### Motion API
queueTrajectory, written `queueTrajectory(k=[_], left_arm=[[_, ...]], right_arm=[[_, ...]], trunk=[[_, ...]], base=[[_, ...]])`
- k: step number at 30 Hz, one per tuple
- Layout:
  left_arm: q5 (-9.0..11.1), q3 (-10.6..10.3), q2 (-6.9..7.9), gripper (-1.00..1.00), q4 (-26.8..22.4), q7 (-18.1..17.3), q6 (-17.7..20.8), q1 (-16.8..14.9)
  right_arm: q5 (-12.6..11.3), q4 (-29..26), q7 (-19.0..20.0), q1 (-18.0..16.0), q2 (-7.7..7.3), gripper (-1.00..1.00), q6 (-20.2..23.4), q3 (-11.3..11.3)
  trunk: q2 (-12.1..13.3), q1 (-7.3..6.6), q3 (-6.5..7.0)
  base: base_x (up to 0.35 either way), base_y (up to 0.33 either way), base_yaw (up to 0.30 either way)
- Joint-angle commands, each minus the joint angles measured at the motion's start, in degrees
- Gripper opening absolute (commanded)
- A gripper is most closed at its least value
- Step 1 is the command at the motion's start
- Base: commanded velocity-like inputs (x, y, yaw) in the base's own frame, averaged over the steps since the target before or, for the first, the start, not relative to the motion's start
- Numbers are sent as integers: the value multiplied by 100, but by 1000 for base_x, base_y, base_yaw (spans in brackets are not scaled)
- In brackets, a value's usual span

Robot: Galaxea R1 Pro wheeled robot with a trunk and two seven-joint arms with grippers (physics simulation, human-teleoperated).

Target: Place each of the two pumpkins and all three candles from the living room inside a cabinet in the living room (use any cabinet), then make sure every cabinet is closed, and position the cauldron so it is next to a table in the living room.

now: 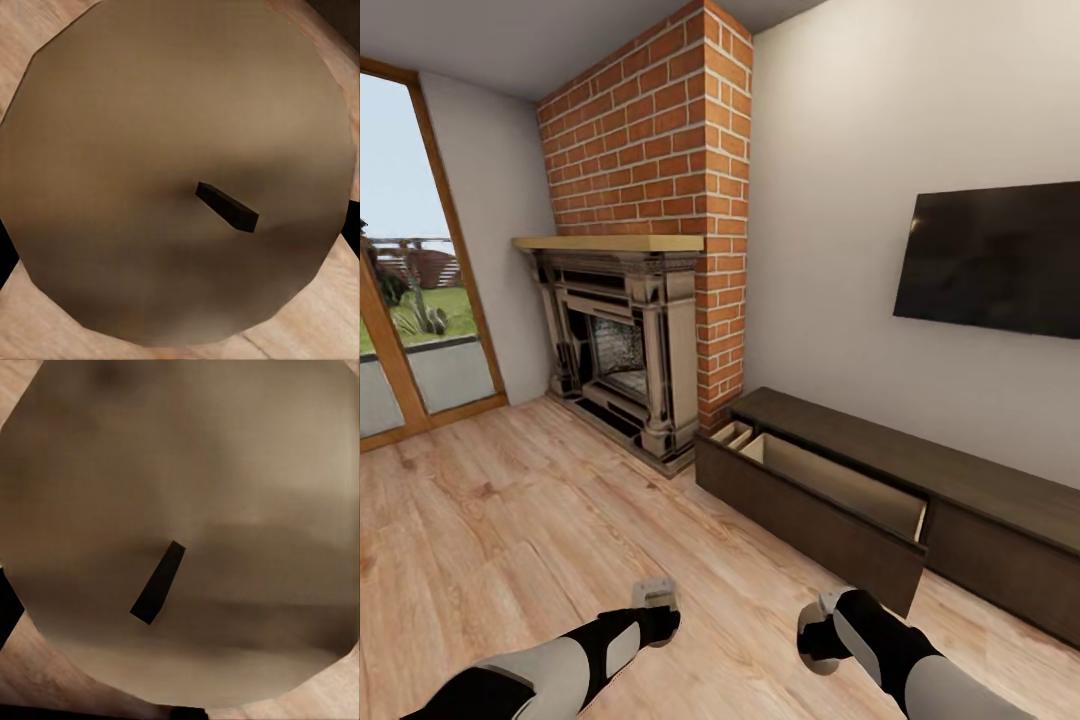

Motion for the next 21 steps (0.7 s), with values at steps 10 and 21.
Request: queueTrajectory(k=[10,21], left_arm=[[54,-51,-2,-100,6,9,17,-7],[54,-51,-2,-100,6,9,14,-7]], right_arm=[[-40,-12,-12,-5,-8,-100,34,32],[-45,-12,-14,-5,-14,-100,26,24]], trunk=[[-3,2,-6],[-3,2,-6]], base=[[271,227,-45],[243,254,-196]])
